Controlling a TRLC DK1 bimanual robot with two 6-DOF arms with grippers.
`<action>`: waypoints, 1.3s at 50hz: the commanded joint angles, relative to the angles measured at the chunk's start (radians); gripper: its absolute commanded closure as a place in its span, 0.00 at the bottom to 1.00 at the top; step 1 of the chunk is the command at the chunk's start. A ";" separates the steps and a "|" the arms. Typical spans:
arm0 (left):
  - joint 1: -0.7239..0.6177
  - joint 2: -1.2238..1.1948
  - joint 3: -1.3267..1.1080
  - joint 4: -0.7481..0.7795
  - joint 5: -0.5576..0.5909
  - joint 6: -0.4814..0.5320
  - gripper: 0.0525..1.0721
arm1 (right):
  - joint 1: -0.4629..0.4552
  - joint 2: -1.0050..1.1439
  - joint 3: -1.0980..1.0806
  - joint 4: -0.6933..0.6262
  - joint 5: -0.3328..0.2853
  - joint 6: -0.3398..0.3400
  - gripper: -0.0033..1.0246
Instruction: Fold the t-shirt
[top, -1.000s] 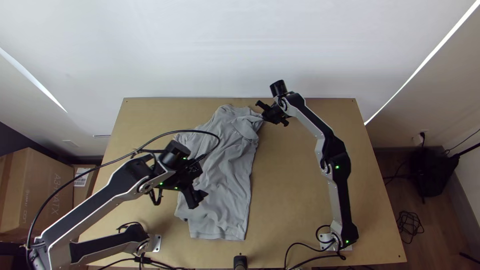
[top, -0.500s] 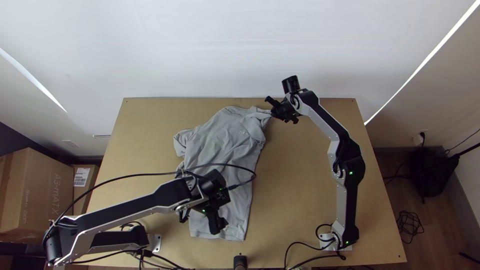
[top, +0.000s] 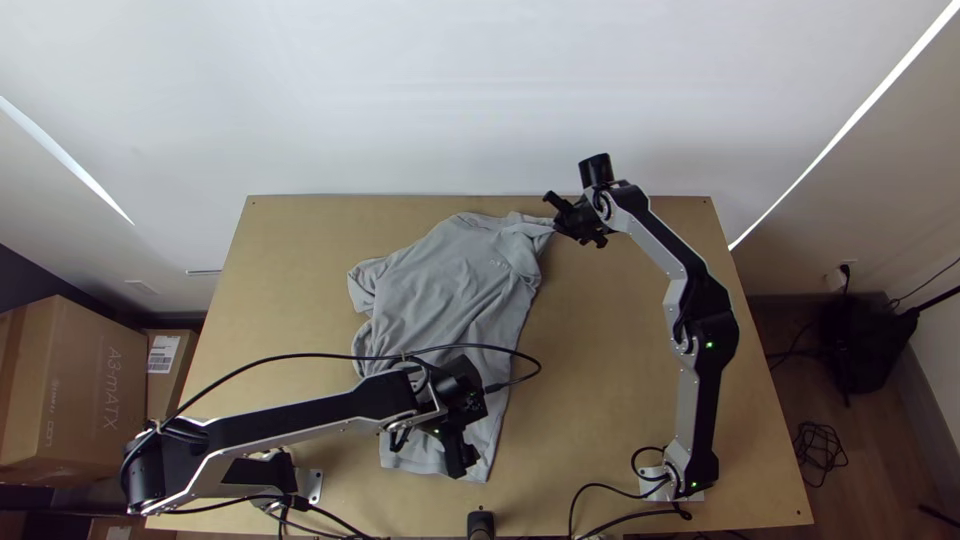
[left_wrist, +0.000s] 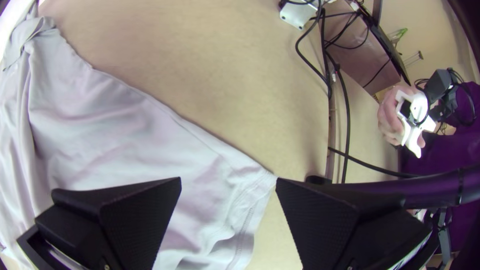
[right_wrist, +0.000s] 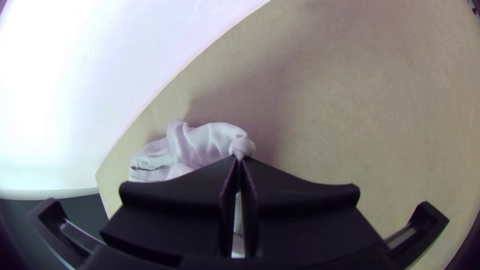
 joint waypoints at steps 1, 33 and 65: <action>-0.025 0.034 -0.025 0.028 0.000 -0.018 0.23 | -0.015 -0.060 -0.034 0.030 0.010 -0.007 0.98; -0.123 0.137 -0.075 0.145 -0.045 -0.084 0.42 | -0.041 -0.066 -0.041 0.051 0.009 -0.001 0.98; 0.087 0.034 -0.086 0.126 -0.127 -0.110 0.97 | -0.144 -0.158 -0.132 0.051 -0.016 -0.024 0.98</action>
